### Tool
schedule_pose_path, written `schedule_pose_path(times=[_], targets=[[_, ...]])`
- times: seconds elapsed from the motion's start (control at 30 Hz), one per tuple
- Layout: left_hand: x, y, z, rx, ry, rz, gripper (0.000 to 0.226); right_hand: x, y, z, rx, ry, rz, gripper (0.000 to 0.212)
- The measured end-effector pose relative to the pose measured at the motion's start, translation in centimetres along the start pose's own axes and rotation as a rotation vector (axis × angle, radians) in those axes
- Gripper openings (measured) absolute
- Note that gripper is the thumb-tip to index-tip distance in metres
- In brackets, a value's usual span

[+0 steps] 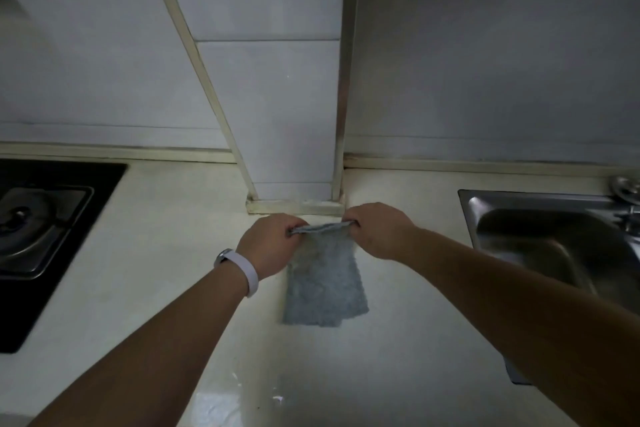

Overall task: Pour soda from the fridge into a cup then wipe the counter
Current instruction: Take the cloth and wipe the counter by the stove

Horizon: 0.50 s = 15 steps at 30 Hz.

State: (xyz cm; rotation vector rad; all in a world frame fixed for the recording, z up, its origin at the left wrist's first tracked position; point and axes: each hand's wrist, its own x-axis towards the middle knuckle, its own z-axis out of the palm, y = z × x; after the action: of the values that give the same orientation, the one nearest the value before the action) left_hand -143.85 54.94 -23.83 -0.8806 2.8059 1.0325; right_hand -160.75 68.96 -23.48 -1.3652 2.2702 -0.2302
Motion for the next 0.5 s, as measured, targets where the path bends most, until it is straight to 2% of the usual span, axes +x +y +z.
schedule_pose_path(times=[0.1, 0.2, 0.3, 0.4, 0.5], targets=[[-0.4, -1.3, 2.6, 0.067, -0.036, 0.018, 0.043, 0.0, 1.3, 2.7, -0.021, -0.074, 0.002, 0.032], [-1.4, -3.6, 5.7, 0.113, -0.067, 0.06, 0.039, -0.8, 2.2, 5.9, -0.04, -0.138, -0.021, 0.03], [-2.6, -5.9, 8.1, 0.255, -0.107, 0.12, 0.034, -1.8, 2.8, 8.8, -0.07, -0.209, -0.062, 0.031], [-3.8, -7.7, 9.8, 0.352, -0.181, 0.159, 0.038, -2.5, 3.1, 11.3, -0.079, -0.27, -0.111, 0.033], [-4.6, -7.9, 10.5, 0.42, -0.209, 0.156, 0.046, -3.0, 3.3, 12.8, -0.127, -0.239, -0.164, 0.033]])
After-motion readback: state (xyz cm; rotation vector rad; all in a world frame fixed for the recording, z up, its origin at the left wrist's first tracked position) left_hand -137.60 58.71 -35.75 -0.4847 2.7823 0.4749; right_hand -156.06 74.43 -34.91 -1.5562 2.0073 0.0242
